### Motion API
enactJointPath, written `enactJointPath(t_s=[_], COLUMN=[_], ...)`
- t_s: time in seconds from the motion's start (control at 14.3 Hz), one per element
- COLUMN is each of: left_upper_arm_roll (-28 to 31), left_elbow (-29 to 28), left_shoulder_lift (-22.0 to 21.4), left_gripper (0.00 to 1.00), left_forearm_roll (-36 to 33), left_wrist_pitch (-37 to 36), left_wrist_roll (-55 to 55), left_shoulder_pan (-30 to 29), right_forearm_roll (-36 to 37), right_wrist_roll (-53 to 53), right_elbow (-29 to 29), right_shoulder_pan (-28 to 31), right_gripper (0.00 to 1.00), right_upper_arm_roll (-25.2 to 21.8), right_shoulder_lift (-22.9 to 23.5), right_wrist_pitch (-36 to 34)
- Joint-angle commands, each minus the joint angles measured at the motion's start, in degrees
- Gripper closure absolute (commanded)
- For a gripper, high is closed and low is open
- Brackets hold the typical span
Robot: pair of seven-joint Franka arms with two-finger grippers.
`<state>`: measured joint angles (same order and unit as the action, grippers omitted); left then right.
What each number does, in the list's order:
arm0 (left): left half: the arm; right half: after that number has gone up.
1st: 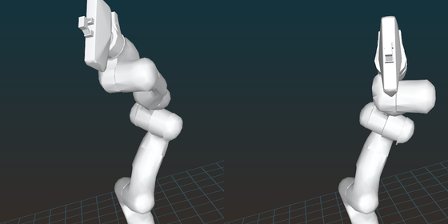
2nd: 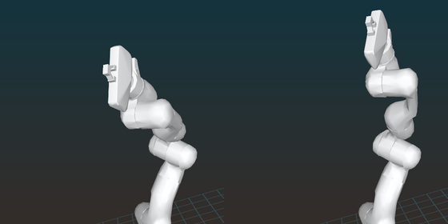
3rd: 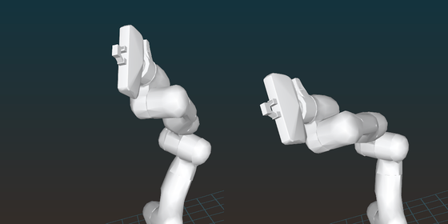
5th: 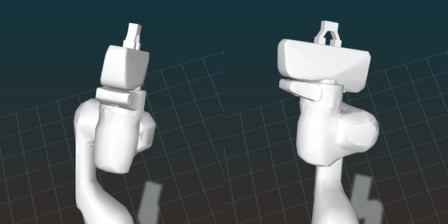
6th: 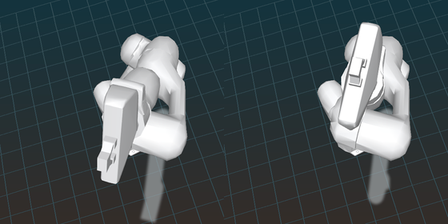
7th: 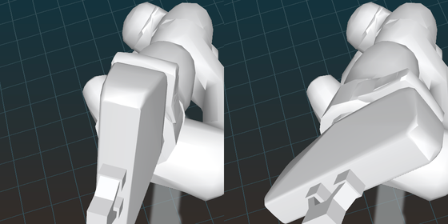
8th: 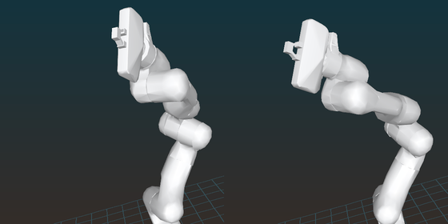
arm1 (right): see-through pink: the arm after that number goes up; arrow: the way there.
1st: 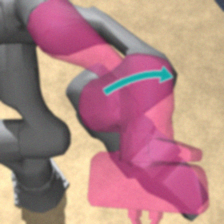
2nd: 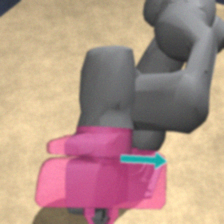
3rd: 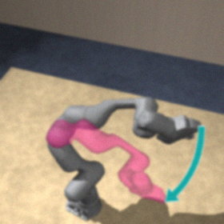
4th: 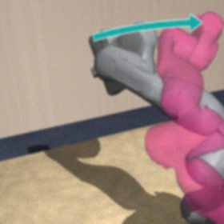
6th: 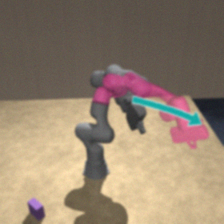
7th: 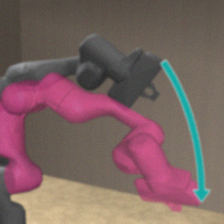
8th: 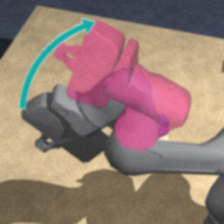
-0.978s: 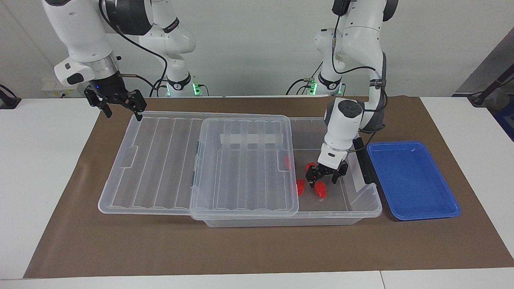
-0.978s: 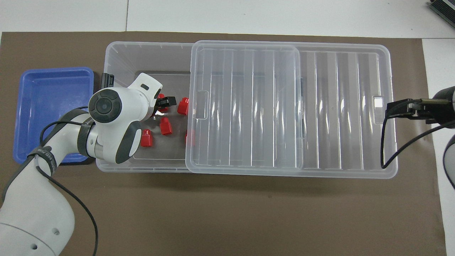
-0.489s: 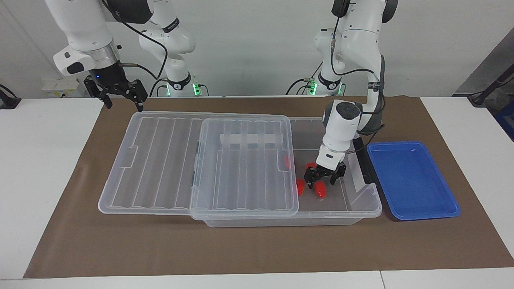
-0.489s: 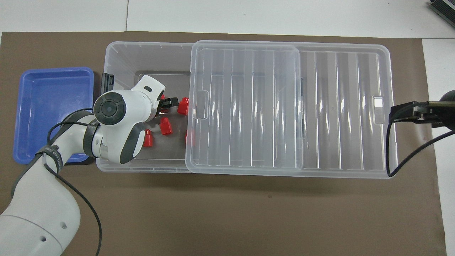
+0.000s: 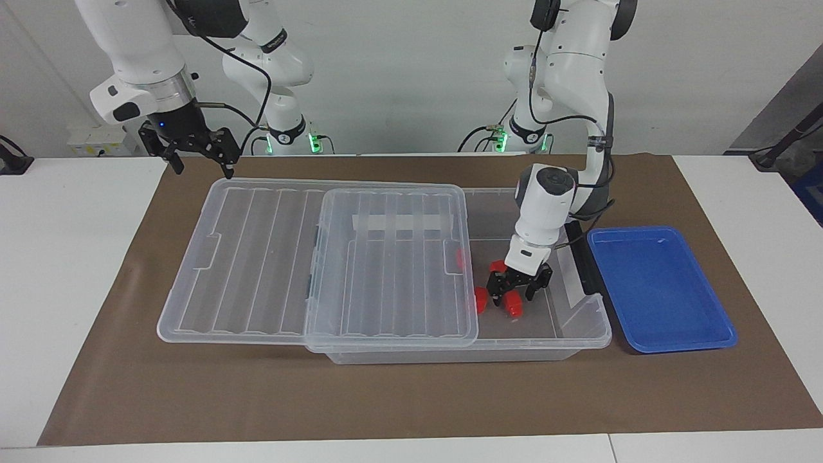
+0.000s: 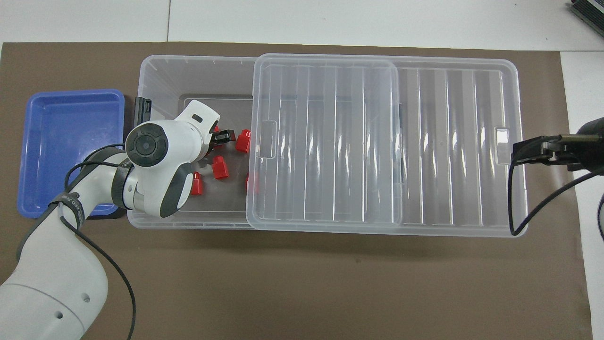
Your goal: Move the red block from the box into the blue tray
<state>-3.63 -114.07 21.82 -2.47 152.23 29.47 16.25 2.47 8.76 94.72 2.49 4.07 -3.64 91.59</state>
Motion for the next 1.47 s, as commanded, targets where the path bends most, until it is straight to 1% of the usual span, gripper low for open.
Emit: enactJointPath(t_s=[0.0,0.14,0.35,0.56,0.63,0.7,0.84,0.91,1.19,1.4], left_upper_arm_roll=[0.6,0.6,0.6,0.6,0.6,0.6,0.6,0.6,0.6,0.7], left_elbow=[0.1,0.3,0.4,0.4,1.3,3.8,11.6,14.8,20.8,27.9], left_shoulder_lift=[0.4,0.4,0.4,0.4,0.4,0.4,0.2,0.1,-2.0,-2.8], left_gripper=[0.49,0.71,0.99,1.00,1.00,1.00,1.00,1.00,1.00,1.00], left_forearm_roll=[-1.2,-1.2,-1.2,-1.2,-1.2,-1.2,-1.2,-1.2,-0.9,-1.4], left_wrist_pitch=[1.0,0.5,0.4,0.3,-1.1,-5.0,-16.5,-20.8,-31.8,-43.3], left_wrist_roll=[0.9,0.9,0.8,0.9,0.9,1.0,0.8,0.9,0.8,0.0], left_shoulder_pan=[0.8,0.8,0.8,0.8,0.8,0.8,0.8,0.8,0.1,-0.3], right_forearm_roll=[-0.3,-0.3,-0.3,-0.4,-0.3,-0.4,-0.4,-0.3,-0.3,-0.4], right_wrist_roll=[0.4,0.4,0.4,0.3,0.3,0.3,0.3,0.3,0.2,-0.3], right_elbow=[0.3,0.3,-0.2,-0.1,-0.2,-0.2,-0.2,-0.2,-0.1,0.0], right_shoulder_pan=[0.0,0.0,0.0,0.0,0.0,0.1,0.1,0.1,0.1,0.1], right_gripper=[0.00,0.00,0.00,0.00,0.00,0.00,0.00,0.00,0.00,0.00], right_upper_arm_roll=[0.0,0.0,-0.1,-0.1,-0.1,-0.1,-0.3,-0.3,-0.3,-0.3], right_shoulder_lift=[-0.1,-0.1,-0.1,-0.2,-0.2,-0.2,-0.2,-0.2,-0.4,-0.1], right_wrist_pitch=[-0.6,-0.6,-0.6,-0.6,-0.6,-0.5,-0.6,-0.6,-0.2,0.8])
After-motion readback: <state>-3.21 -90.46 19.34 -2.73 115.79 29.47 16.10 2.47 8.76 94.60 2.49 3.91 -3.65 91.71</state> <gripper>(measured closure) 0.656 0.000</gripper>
